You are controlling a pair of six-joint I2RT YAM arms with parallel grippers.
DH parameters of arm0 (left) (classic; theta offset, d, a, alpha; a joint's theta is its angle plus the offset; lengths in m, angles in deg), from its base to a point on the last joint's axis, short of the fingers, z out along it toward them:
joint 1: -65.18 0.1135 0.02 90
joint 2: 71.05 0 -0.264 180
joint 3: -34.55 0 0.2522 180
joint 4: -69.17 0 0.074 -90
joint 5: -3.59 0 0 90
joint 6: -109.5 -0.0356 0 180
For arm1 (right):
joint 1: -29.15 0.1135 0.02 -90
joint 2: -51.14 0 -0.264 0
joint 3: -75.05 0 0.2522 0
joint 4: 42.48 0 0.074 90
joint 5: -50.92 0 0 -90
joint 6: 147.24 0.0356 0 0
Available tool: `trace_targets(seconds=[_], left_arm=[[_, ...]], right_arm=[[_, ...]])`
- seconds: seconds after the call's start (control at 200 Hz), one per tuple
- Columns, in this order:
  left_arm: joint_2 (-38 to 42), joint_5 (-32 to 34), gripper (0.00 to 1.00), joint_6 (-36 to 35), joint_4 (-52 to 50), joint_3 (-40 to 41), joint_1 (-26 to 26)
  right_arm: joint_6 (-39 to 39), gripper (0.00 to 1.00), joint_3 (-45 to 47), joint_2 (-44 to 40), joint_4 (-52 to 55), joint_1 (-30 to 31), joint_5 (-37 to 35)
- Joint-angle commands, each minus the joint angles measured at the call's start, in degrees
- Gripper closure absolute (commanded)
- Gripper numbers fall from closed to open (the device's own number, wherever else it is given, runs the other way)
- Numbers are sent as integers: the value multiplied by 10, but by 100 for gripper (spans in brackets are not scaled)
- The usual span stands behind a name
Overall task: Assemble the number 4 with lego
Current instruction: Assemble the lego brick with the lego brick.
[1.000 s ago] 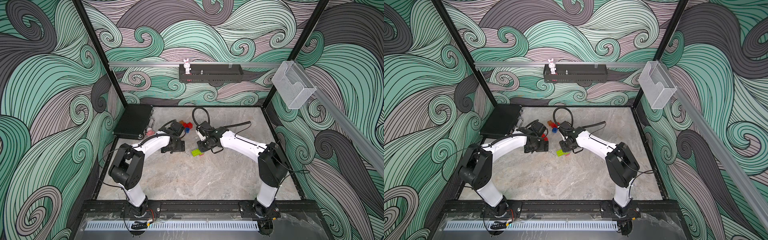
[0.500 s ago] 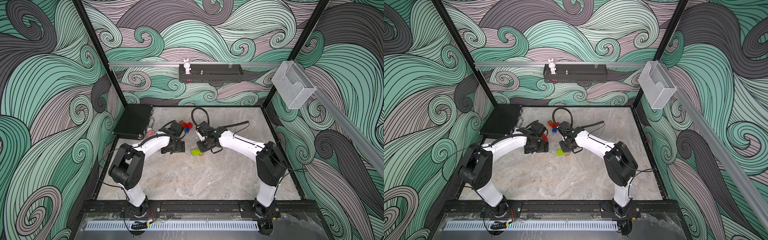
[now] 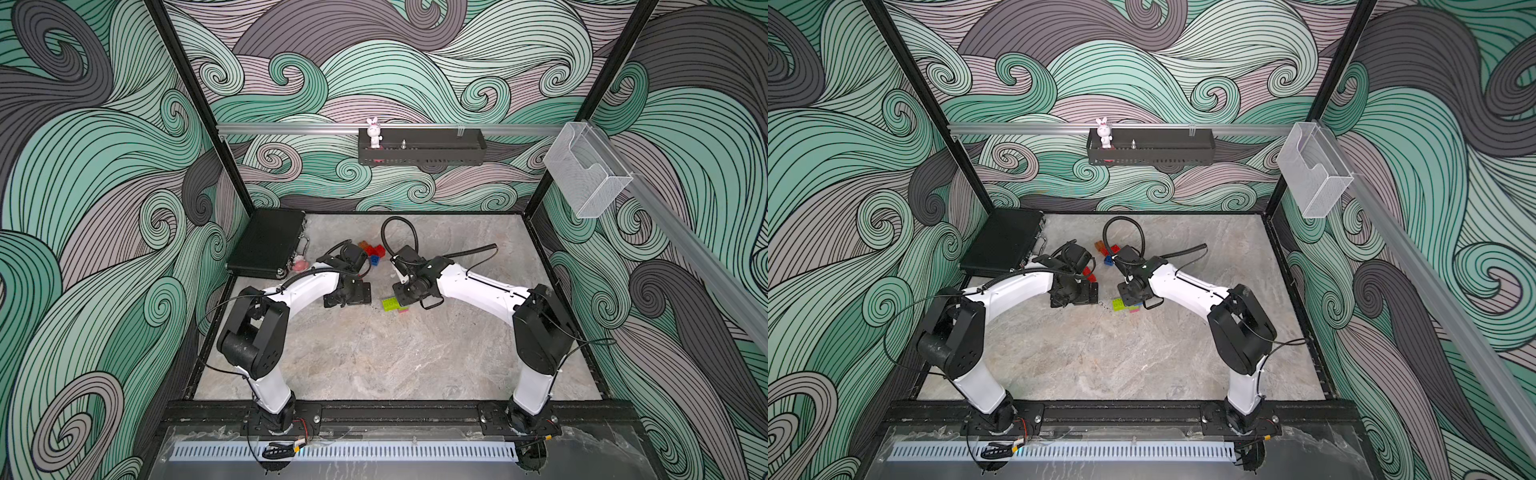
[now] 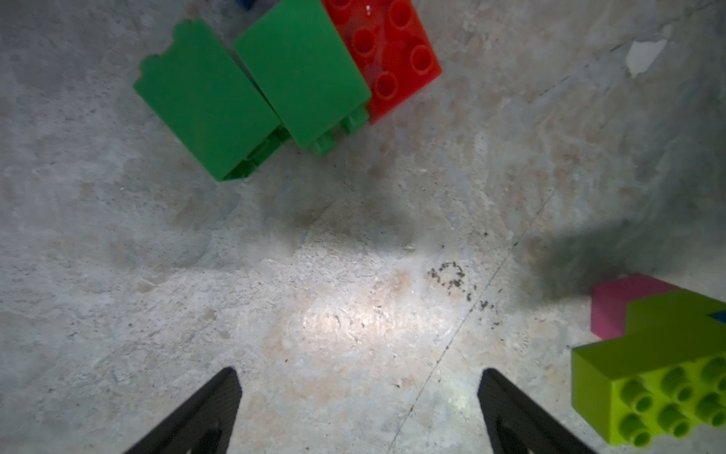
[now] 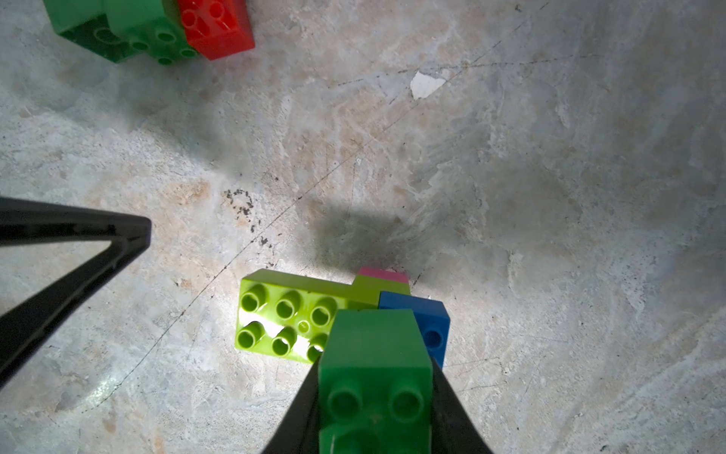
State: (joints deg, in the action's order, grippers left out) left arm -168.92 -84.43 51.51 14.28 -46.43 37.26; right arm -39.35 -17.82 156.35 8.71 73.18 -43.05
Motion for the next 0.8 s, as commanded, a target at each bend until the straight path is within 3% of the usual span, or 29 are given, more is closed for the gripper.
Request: trace_targets(seconds=[0.0,0.385,0.545,0.796], left_arm=[[-15,-40,2,-2,11,-5,1],[-98,-41,2,0,7,-103,-3],[-105,-68,1,7,14,-91,-18],[-98,-55,1,20,17,-50,-24]], right_arm=[[27,81,20,10,38,3,-22],[37,82,16,19,55,4,-26],[39,82,24,25,63,5,-26],[11,83,45,32,61,12,-24]])
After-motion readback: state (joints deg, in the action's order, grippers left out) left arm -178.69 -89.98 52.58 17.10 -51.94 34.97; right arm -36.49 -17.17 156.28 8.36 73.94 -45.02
